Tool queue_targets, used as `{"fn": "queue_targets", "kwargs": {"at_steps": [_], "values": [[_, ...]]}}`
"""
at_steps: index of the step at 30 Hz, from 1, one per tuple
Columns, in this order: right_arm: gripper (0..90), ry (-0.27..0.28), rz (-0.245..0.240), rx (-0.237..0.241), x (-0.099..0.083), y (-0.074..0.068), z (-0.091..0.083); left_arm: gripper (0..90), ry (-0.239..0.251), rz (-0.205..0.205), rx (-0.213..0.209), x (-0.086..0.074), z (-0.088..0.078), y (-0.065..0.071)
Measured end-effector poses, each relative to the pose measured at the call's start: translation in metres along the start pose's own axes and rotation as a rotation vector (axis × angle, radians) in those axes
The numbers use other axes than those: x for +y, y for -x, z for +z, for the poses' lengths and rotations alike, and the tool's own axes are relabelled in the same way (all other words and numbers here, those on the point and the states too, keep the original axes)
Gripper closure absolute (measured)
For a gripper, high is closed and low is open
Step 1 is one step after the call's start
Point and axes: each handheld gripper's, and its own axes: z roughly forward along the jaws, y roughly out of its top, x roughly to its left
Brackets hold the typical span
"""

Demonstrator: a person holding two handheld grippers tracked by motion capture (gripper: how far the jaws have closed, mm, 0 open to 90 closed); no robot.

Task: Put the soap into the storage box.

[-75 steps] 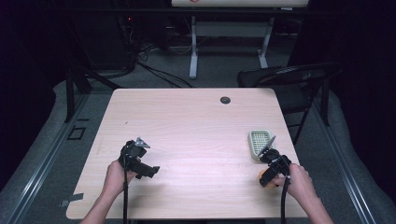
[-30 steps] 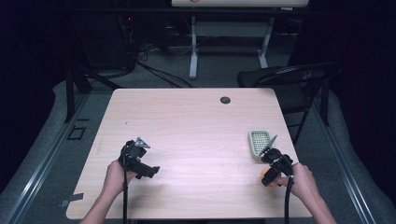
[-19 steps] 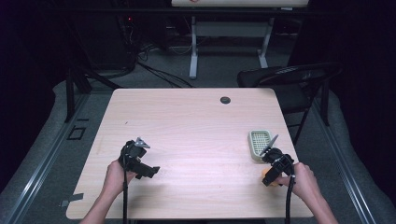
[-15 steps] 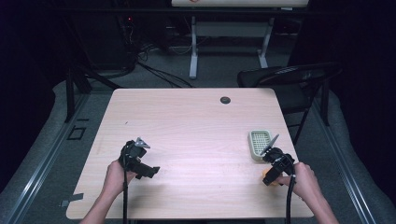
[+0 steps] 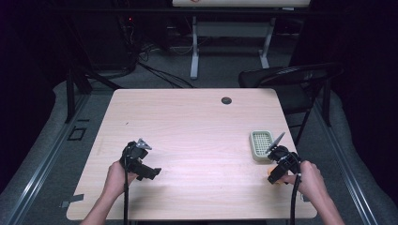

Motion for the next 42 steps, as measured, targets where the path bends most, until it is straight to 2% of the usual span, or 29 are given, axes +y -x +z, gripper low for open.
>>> {"fn": "queue_targets", "kwargs": {"at_steps": [3, 6, 7, 8, 12, 15, 16, 18, 20, 21, 24, 25, 26, 27, 28, 29, 31, 32, 33, 34, 35, 39, 40, 41, 42], "values": [[26.5, -0.019, -0.014, -0.005, 0.003, 0.002, -0.006, 0.7, 0.002, 0.000, 0.001, 0.000, 0.000, 0.000], [26.5, -0.004, -0.016, -0.012, 0.005, 0.002, -0.010, 0.7, 0.003, 0.001, 0.005, 0.000, 0.000, 0.000], [26.5, 0.028, 0.006, -0.008, 0.006, 0.001, -0.011, 0.7, 0.003, 0.001, 0.004, 0.000, 0.000, 0.000], [26.5, -0.003, -0.024, -0.018, 0.008, 0.003, -0.014, 0.7, 0.003, 0.000, 0.004, 0.001, 0.000, 0.000], [26.5, 0.011, -0.013, -0.023, 0.010, 0.002, -0.016, 0.7, 0.003, 0.001, 0.003, 0.001, 0.000, 0.000], [26.5, -0.005, -0.036, -0.038, 0.015, 0.003, -0.023, 0.7, 0.002, 0.002, 0.002, 0.001, 0.000, 0.000], [26.5, 0.012, -0.024, -0.039, 0.017, 0.002, -0.025, 0.7, 0.002, 0.002, 0.001, 0.001, 0.001, 0.000], [26.5, 0.006, -0.034, -0.043, 0.018, 0.003, -0.028, 0.7, 0.002, 0.002, 0.000, 0.001, 0.001, 0.000], [26.5, 0.025, -0.026, -0.046, 0.021, 0.002, -0.030, 0.7, 0.003, 0.001, 0.000, 0.001, 0.001, 0.000], [26.5, 0.008, -0.043, -0.051, 0.023, 0.003, -0.032, 0.7, 0.003, 0.002, 0.001, 0.001, 0.000, 0.000], [26.5, 0.005, -0.060, -0.059, 0.030, 0.004, -0.037, 0.7, 0.003, 0.002, 0.001, 0.001, 0.000, 0.000], [26.5, 0.069, -0.003, -0.041, 0.029, 0.001, -0.034, 0.7, 0.003, 0.002, 0.000, 0.001, 0.000, 0.000], [26.5, 0.015, -0.043, -0.056, 0.033, 0.004, -0.039, 0.7, 0.003, 0.002, 0.000, 0.001, 0.001, 0.000], [26.5, 0.015, -0.043, -0.056, 0.033, 0.004, -0.039, 0.7, 0.003, 0.002, 0.000, 0.001, 0.001, 0.000], [26.5, -0.016, -0.065, -0.064, 0.037, 0.005, -0.043, 0.7, 0.002, 0.002, 0.000, 0.001, 0.001, 0.000], [26.5, 0.028, -0.047, -0.059, 0.037, 0.005, -0.040, 0.7, 0.002, 0.002, -0.001, 0.001, 0.001, 0.000], [26.5, 0.026, -0.038, -0.054, 0.038, 0.004, -0.041, 0.8, 0.002, 0.003, 0.001, 0.001, 0.001, 0.000], [26.5, 0.015, -0.055, -0.062, 0.040, 0.005, -0.043, 0.8, 0.002, 0.002, 0.001, 0.001, 0.001, 0.000], [26.5, 0.059, -0.025, -0.053, 0.040, 0.004, -0.040, 0.8, 0.002, 0.003, -0.001, 0.001, 0.001, 0.000], [26.5, -0.016, -0.077, -0.071, 0.044, 0.007, -0.047, 0.8, 0.001, 0.003, 0.001, 0.001, 0.001, 0.000], [26.5, 0.031, -0.046, -0.064, 0.045, 0.006, -0.046, 0.8, 0.000, 0.001, -0.005, 0.001, 0.001, 0.000], [26.5, 0.040, -0.048, -0.066, 0.048, 0.006, -0.049, 0.8, 0.001, 0.000, -0.002, 0.001, 0.001, 0.000], [26.5, 0.032, -0.059, -0.069, 0.050, 0.007, -0.050, 0.8, 0.000, 0.001, -0.003, 0.001, 0.001, 0.000], [26.5, 0.001, -0.075, -0.075, 0.052, 0.008, -0.054, 0.8, 0.000, 0.002, -0.003, 0.001, 0.001, 0.000], [26.5, 0.037, -0.058, -0.073, 0.052, 0.008, -0.052, 0.8, 0.001, 0.002, -0.002, 0.001, 0.001, 0.001]]}}
